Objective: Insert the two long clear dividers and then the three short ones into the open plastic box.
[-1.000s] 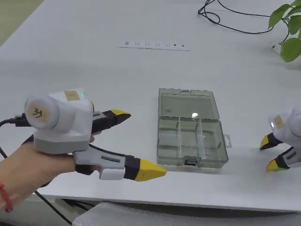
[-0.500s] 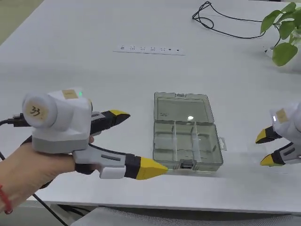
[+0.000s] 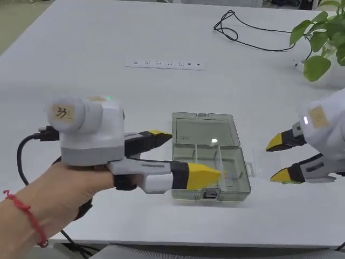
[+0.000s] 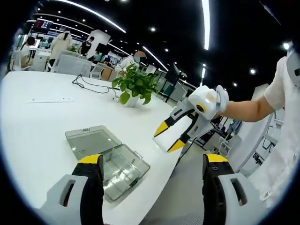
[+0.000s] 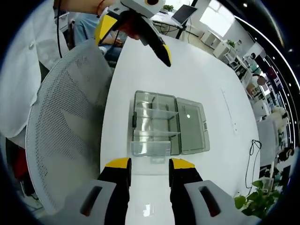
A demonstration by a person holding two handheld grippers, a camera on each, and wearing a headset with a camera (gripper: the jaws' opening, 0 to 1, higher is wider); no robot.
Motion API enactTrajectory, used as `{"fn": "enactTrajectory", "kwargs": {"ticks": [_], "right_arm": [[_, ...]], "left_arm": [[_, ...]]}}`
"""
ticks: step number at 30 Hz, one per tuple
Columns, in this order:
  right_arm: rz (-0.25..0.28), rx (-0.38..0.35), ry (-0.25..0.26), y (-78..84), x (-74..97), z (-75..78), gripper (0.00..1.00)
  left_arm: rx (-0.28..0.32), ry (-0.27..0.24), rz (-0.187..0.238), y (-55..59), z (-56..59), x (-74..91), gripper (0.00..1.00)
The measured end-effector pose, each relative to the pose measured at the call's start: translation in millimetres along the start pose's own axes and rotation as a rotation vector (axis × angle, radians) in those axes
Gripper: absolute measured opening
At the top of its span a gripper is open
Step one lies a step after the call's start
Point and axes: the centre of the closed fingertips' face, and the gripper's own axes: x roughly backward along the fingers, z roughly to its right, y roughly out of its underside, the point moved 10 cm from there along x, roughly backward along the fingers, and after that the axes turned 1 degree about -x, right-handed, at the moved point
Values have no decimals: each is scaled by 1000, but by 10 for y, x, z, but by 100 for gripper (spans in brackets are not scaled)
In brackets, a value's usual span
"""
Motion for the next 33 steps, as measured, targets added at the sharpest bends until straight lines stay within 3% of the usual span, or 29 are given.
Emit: {"fn": "enactTrajectory", "kwargs": {"ticks": [9,10,13,15,18,22,33], "right_arm": [[30,36,25,-405,109,-106,33],[31,42,28,-430,115,-113,33],[38,39,29,-498,130,-137,33],[37,47,32,-538,133,-155,33],[34,60,32,-582,131,-190,33],[28,71,30,-624,129,-223,33],[24,71,27,-668,132,-267,33]], "left_arm": [[230,20,-10,80,68,-207,67],[267,28,-17,94,87,-232,65],[299,36,-18,124,105,-283,53],[370,39,-34,156,134,-319,48],[429,57,-21,171,143,-376,37],[459,66,-29,190,157,-422,24],[473,87,-51,224,149,-472,6]]}}
